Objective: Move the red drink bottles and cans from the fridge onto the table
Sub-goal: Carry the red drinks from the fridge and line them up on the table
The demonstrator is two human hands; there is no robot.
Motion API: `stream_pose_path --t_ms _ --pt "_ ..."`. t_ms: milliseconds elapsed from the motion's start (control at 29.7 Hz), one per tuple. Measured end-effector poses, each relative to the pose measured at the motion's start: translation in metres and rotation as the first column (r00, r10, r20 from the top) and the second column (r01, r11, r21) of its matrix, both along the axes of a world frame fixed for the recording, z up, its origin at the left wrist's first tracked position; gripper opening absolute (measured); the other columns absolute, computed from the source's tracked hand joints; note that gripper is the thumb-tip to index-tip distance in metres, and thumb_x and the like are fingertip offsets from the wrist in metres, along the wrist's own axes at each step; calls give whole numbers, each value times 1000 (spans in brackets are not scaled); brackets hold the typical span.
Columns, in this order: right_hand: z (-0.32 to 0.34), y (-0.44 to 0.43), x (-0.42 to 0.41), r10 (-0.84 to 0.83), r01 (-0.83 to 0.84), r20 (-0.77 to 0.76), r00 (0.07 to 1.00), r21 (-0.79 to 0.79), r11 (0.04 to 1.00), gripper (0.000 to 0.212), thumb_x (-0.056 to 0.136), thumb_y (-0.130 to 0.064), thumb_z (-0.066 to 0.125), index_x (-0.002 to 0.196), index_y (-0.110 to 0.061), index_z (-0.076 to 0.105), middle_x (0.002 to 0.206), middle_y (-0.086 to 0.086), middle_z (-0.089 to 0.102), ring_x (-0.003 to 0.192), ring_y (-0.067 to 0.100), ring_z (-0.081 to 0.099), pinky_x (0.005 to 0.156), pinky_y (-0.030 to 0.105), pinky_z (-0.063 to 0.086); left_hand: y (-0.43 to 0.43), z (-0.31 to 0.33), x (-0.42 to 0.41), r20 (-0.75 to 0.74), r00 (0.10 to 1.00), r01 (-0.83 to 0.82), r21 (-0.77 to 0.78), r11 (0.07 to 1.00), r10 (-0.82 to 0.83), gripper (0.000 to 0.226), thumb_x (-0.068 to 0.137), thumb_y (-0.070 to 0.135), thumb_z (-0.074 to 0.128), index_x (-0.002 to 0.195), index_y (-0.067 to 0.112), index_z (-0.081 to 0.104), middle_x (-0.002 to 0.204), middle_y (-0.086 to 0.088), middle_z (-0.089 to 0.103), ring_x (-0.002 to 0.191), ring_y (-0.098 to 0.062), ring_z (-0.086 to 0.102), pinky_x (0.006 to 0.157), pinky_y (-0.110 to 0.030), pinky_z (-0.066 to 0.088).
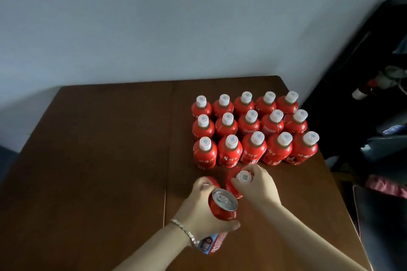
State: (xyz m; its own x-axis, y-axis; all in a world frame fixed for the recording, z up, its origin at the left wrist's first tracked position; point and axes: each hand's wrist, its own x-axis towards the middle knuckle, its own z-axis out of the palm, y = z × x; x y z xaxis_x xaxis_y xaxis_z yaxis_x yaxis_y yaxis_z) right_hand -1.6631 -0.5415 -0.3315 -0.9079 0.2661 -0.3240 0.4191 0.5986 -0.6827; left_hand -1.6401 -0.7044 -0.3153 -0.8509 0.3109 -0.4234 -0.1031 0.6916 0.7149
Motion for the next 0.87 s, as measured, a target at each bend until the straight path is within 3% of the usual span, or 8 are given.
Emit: stream_pose_path --t_ms 168,269,370,471,538,672,773,874 --pt "-9 -3 -23 56 -55 5 998 -143 988 26 74 -30 75 91 -24 55 90 -5 62 88 13 59 69 23 41 8 -4 -25 -14 1000 -3 -14 1000 3 64 47 57 75 102 34 53 114 16 31 96 1 54 93 -22 49" --pt "-3 2 -8 56 -56 -5 998 -194 979 35 79 -31 70 109 -28 52 106 -4 54 94 9 56 75 19 41 7 -9 -24 -21 1000 14 13 1000 -14 63 54 48 81 107 31 51 121 14 25 102 -2 52 93 -18 46" --pt "16 10 17 182 -191 -61 981 -263 946 45 71 -53 60 111 -38 48 106 -8 49 87 -2 54 73 13 43 6 -16 -13 -62 997 37 26 999 -35 62 53 44 83 106 31 51 126 14 14 104 0 49 90 -8 40" --pt "31 3 29 448 -424 99 889 -194 885 55 67 -64 63 113 -39 47 106 -12 49 91 1 56 80 20 50 10 -21 -4 -102 995 24 36 999 -20 52 55 36 82 96 34 49 125 13 11 102 8 43 83 5 33" --pt "34 -6 30 456 -419 181 871 -211 883 56 67 -59 70 112 -40 43 106 -15 51 94 3 58 80 21 52 11 -23 -2 -139 990 12 49 999 -5 51 59 28 81 100 27 50 125 8 13 104 1 44 81 8 30" --pt "31 -14 30 355 -276 213 910 -329 903 51 71 -49 75 106 -35 41 86 -21 54 76 -7 55 57 7 44 10 -24 1 -114 993 24 56 998 -17 64 57 26 85 112 23 51 131 15 2 115 0 38 92 -1 31" --pt "24 -15 35 313 -255 171 934 -293 921 46 68 -46 77 105 -32 53 84 -20 57 75 -8 56 57 6 41 7 -22 2 -42 998 47 52 998 -45 73 48 30 89 106 37 45 139 18 -17 122 -4 37 102 -13 36" --pt "19 -4 42 299 -259 145 943 -243 935 48 65 -42 80 106 -30 57 83 -20 57 74 -8 56 61 5 44 -3 -15 -1 -12 998 64 71 995 -63 85 48 34 90 109 52 34 146 10 -7 129 -5 25 108 -20 30"
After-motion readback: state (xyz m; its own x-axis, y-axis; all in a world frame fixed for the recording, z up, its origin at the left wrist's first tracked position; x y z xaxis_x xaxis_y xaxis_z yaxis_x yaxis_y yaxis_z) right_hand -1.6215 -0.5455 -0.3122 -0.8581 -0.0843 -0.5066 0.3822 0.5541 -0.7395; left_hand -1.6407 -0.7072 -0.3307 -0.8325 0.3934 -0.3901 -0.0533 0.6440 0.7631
